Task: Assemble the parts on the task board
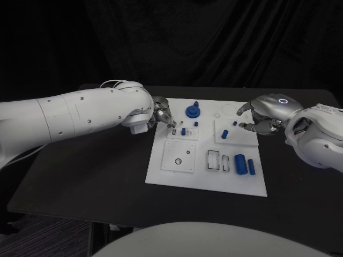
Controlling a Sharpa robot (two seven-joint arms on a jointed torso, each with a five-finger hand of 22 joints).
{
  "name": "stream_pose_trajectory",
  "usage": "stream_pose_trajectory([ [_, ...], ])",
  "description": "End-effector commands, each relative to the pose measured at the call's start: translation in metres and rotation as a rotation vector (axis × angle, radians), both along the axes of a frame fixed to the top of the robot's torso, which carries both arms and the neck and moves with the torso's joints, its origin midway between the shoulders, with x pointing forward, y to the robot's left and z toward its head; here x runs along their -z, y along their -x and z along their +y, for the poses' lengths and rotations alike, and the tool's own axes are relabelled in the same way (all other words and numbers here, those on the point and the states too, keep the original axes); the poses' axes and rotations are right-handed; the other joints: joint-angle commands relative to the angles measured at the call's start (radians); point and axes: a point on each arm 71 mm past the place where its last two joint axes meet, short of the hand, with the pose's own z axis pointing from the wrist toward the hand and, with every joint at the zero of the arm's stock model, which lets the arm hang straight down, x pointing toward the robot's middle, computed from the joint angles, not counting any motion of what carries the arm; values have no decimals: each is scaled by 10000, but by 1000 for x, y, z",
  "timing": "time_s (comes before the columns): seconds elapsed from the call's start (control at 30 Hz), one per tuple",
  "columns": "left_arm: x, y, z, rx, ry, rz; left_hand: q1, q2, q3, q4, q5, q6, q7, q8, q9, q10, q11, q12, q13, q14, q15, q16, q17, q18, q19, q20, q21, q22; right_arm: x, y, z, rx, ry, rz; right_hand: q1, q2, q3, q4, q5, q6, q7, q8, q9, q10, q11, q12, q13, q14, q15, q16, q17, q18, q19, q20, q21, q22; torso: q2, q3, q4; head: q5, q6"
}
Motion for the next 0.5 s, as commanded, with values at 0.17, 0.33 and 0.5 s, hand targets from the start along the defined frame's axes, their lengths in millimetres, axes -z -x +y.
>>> stream_pose_trajectory([
  [0.17, 11, 4, -2, -26, 90, 395, -97, 18, 133, -64, -16, 99, -180, 19, 10, 1058, -49, 27, 2635, 1037, -43, 64, 2633, 10, 10, -38, -52, 1489, 1, 0, -1, 193, 32, -19, -64, -15, 15, 43, 31, 54, 11, -10, -12, 1042, -69, 26, 2635, 1038, -49, 29, 2635, 164, 497, -70, -18, 2311, 23, -17, -3, -37, -1],
  [0.33, 14, 4, -4, -27, 195, 354, -112, 22, 174, -80, 31, 57, -174, 7, 16, 1058, -46, 27, 2635, 1037, -41, 64, 2633, 8, 12, -38, -52, 1491, 1, 0, -1, 187, 30, -23, -64, -15, 15, 43, 31, 54, 11, -10, -12, 1042, -69, 26, 2635, 1038, -49, 29, 2635, 164, 497, -70, -18, 2311, 38, -24, -13, -2, -1],
  [0.5, 16, 4, -4, -26, 250, 347, -113, 22, 177, -81, 34, 54, -174, 6, 16, 1058, -46, 27, 2635, 1037, -41, 64, 2633, 8, 12, -38, -51, 1491, 1, 0, -1, 169, 27, -20, -64, -15, 15, 43, 31, 54, 11, -10, -12, 1042, -69, 26, 2635, 1038, -49, 29, 2635, 164, 497, -70, -18, 2311, 23, -29, -35, 18, -1],
])
